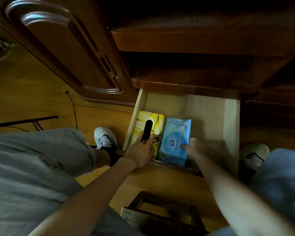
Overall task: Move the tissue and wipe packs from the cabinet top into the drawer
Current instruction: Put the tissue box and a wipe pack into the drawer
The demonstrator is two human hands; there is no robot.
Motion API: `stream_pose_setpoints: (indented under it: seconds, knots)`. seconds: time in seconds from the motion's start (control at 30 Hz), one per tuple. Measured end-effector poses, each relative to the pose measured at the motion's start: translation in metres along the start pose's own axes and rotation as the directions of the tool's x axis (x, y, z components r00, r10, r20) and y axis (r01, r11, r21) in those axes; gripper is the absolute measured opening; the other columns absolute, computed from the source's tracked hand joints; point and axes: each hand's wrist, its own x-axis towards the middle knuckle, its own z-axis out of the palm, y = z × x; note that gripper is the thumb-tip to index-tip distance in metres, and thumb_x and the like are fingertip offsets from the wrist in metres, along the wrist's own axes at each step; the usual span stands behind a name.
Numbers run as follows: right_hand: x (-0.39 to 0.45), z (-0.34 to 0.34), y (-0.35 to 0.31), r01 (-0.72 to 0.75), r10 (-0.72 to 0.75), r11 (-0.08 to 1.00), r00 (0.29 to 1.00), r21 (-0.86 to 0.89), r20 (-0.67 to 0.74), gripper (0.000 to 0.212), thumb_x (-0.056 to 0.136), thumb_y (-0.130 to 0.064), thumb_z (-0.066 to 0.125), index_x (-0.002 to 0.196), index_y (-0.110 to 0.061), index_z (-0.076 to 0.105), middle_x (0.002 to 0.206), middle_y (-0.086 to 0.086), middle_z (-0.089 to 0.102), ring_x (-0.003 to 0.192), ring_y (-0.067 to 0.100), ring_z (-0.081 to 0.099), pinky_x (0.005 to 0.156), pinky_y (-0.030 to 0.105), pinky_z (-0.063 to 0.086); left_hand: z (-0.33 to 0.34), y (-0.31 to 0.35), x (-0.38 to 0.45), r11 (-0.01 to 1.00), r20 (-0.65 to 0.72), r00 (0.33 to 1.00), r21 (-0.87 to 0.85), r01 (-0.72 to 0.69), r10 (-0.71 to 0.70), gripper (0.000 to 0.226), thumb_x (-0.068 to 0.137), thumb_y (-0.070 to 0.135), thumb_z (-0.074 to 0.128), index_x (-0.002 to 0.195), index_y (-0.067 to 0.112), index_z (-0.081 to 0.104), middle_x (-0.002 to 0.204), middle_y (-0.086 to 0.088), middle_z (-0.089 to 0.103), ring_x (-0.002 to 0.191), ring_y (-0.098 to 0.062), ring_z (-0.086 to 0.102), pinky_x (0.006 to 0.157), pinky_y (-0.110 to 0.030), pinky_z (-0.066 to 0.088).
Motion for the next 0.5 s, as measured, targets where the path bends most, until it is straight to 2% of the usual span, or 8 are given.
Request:
stream_pose_setpoints:
  seconds: [0.07, 0.13, 0.2, 0.23, 0.3, 0.37, 0.43, 0.5]
  knots:
    - [0.003, 0.005, 0.001, 0.000, -0.002, 0.991, 1.000, -0.133, -0.019, 0.039, 0.089, -0.032, 0.078, 0.116, -0.006, 0.066, 0.113, 0.016, 0.072, 0.101, 0.034, 0.070, 0.087, 0.047, 0.058, 0.002, -0.002, 0.002, 1.000, -0.028, 0.999, 0.007, -0.016, 0.016, 0.068, 0.103, 0.039, 0.039, 0.159, 0.018, 0.006, 0.161, -0.008, 0.029, 0.154, -0.026, -0.005, 0.105, -0.054, 0.044]
    - [0.008, 0.007, 0.000, -0.010, 0.010, 0.985, 1.000, -0.170, 0.001, 0.041, 0.089, -0.033, 0.078, 0.117, -0.007, 0.064, 0.115, 0.016, 0.070, 0.105, 0.034, 0.068, 0.090, 0.050, 0.056, 0.003, -0.004, 0.003, 1.000, -0.044, 0.999, 0.022, -0.018, 0.019, 0.068, 0.103, 0.034, 0.042, 0.159, 0.018, 0.008, 0.163, -0.008, 0.022, 0.154, -0.027, -0.004, 0.106, -0.053, 0.044]
    - [0.009, 0.006, -0.004, -0.021, 0.012, 0.972, 0.999, -0.234, -0.042, 0.054, 0.083, -0.037, 0.083, 0.119, -0.007, 0.058, 0.119, 0.015, 0.066, 0.109, 0.033, 0.065, 0.092, 0.047, 0.054, 0.002, -0.003, 0.003, 0.999, -0.060, 0.998, 0.034, -0.026, 0.028, 0.068, 0.102, 0.034, 0.044, 0.159, 0.018, 0.011, 0.162, -0.010, 0.020, 0.154, -0.029, -0.001, 0.106, -0.053, 0.045]
    - [0.008, 0.004, -0.005, -0.018, -0.022, 0.951, 0.992, -0.308, -0.125, 0.066, 0.077, -0.042, 0.086, 0.122, -0.009, 0.052, 0.123, 0.014, 0.062, 0.111, 0.031, 0.062, 0.092, 0.044, 0.052, 0.001, -0.003, 0.003, 0.999, -0.071, 0.997, 0.040, -0.030, 0.033, 0.066, 0.102, 0.035, 0.043, 0.159, 0.017, 0.014, 0.161, -0.011, 0.020, 0.153, -0.030, 0.001, 0.104, -0.053, 0.046]
    - [0.005, 0.000, -0.007, 0.082, -0.233, 0.867, 0.939, -0.491, -0.254, 0.090, 0.069, -0.048, 0.089, 0.136, -0.014, 0.040, 0.138, 0.013, 0.052, 0.121, 0.029, 0.052, 0.094, 0.041, 0.046, -0.001, -0.002, 0.004, 0.998, -0.094, 0.995, 0.057, -0.037, 0.042, 0.064, 0.102, 0.036, 0.043, 0.158, 0.016, 0.019, 0.160, -0.013, 0.021, 0.153, -0.031, 0.004, 0.102, -0.051, 0.049]
    - [0.003, 0.002, -0.007, 0.306, -0.424, 0.755, 0.903, -0.580, -0.076, 0.111, 0.071, -0.045, 0.088, 0.156, -0.021, 0.021, 0.162, 0.010, 0.026, 0.142, 0.031, 0.034, 0.105, 0.047, 0.041, -0.004, -0.002, 0.004, 0.997, -0.104, 0.994, 0.069, -0.034, 0.041, 0.064, 0.101, 0.038, 0.045, 0.157, 0.016, 0.021, 0.161, -0.012, 0.019, 0.152, -0.031, 0.006, 0.101, -0.049, 0.049]
    - [0.002, 0.008, -0.005, 0.464, -0.444, 0.664, 0.876, -0.587, 0.189, 0.123, 0.076, -0.041, 0.086, 0.163, -0.023, 0.002, 0.169, 0.004, -0.001, 0.154, 0.032, 0.008, 0.114, 0.054, 0.033, -0.005, -0.001, 0.004, 0.998, -0.102, 0.994, 0.062, -0.030, 0.036, 0.065, 0.100, 0.039, 0.046, 0.157, 0.018, 0.021, 0.161, -0.011, 0.018, 0.152, -0.031, 0.006, 0.101, -0.049, 0.049]
    - [0.002, 0.014, 0.001, 0.496, -0.410, 0.628, 0.866, -0.600, 0.286, 0.127, 0.079, -0.043, 0.084, 0.162, -0.021, -0.009, 0.170, 0.006, -0.012, 0.156, 0.032, -0.006, 0.119, 0.055, 0.025, -0.006, 0.000, 0.002, 0.998, -0.101, 0.994, 0.050, -0.023, 0.028, 0.069, 0.099, 0.040, 0.049, 0.157, 0.018, 0.019, 0.161, -0.010, 0.019, 0.152, -0.030, 0.007, 0.102, -0.049, 0.049]
